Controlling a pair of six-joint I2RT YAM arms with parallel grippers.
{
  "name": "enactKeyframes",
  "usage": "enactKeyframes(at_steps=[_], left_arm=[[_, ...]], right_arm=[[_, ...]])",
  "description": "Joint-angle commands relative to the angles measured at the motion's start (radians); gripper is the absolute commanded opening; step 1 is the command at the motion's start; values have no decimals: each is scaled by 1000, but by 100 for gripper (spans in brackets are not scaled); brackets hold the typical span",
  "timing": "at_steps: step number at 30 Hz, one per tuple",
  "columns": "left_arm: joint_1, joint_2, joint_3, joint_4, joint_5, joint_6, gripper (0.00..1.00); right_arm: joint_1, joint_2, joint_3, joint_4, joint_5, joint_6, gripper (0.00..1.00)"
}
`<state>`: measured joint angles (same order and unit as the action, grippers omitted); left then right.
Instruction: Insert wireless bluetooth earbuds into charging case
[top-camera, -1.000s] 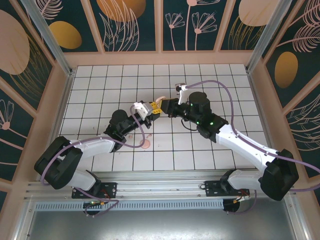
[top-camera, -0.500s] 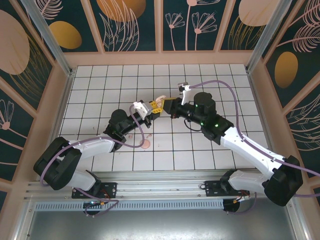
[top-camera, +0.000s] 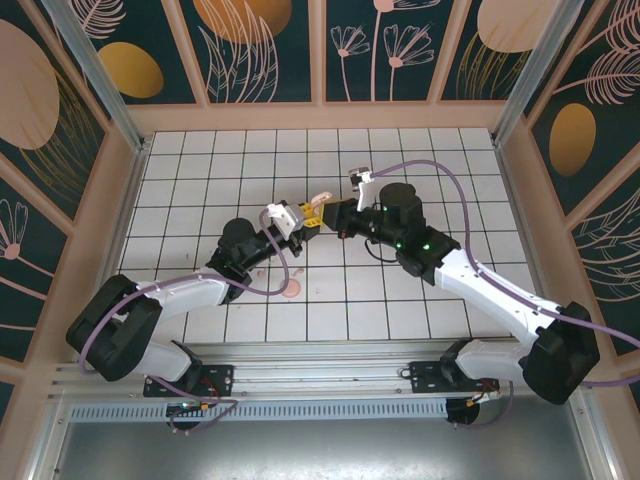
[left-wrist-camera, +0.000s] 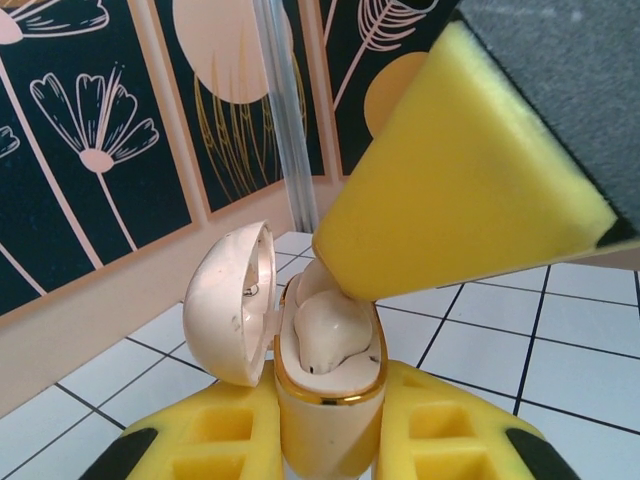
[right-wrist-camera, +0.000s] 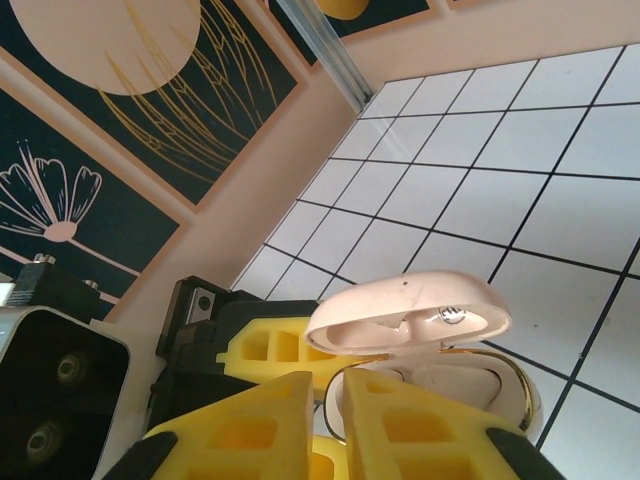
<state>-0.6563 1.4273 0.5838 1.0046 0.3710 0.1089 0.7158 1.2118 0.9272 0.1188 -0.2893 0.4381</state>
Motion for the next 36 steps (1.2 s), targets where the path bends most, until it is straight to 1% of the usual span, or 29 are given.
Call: enactKeyframes(at_steps=[1, 3, 5, 8, 10, 13, 15, 16, 17, 18, 19, 21, 23, 24, 28, 32, 36], left_arm=[[-7, -33, 41, -8, 80, 31, 11], [-7, -37, 44, -26, 89, 35, 11], [-7, -43, 47, -56, 101, 52, 11], [-8, -53, 68, -148, 131, 94, 11], [-6, -61, 77, -204, 149, 124, 11], [-7, -71, 79, -253, 171, 162, 11], [-8, -76, 80, -283, 185, 185, 11], [-7, -76, 82, -299, 193, 197, 11], [-8, -79, 81, -311, 199, 205, 12], [-6, -80, 82, -323, 208, 219, 12], [-7, -85, 79, -333, 221, 234, 12], [-7, -93, 70, -344, 236, 259, 12], [-8, -101, 68, -362, 235, 276, 12], [-6, -104, 67, -369, 233, 283, 12], [-7, -111, 65, -370, 232, 288, 12], [-7, -110, 68, -369, 235, 289, 12], [-8, -109, 68, -364, 239, 285, 12]], right_arm=[[-20, -47, 9, -14, 6, -56, 22], [-41, -84, -11, -2, -16, -83, 27], [-75, -124, -29, 8, -67, -123, 34], [-132, -180, -25, -39, -116, -231, 43], [-161, -202, -4, -114, -141, -359, 51], [-163, -205, 38, -254, -163, -585, 55], [-163, -196, 60, -332, -166, -695, 61], [-163, -191, 68, -371, -185, -768, 64], [-162, -187, 74, -407, -209, -845, 64], [-163, -183, 77, -432, -224, -906, 68], [-163, -180, 77, -452, -237, -977, 75], [-163, -177, 79, -492, -256, -1111, 79], [-162, -170, 98, -537, -265, -1216, 81], [-161, -165, 106, -545, -252, -1244, 82], [-134, -125, 140, -597, -174, -1356, 82], [-99, -81, 165, -603, -97, -1405, 82], [-86, -38, 187, -591, -119, -1429, 83]])
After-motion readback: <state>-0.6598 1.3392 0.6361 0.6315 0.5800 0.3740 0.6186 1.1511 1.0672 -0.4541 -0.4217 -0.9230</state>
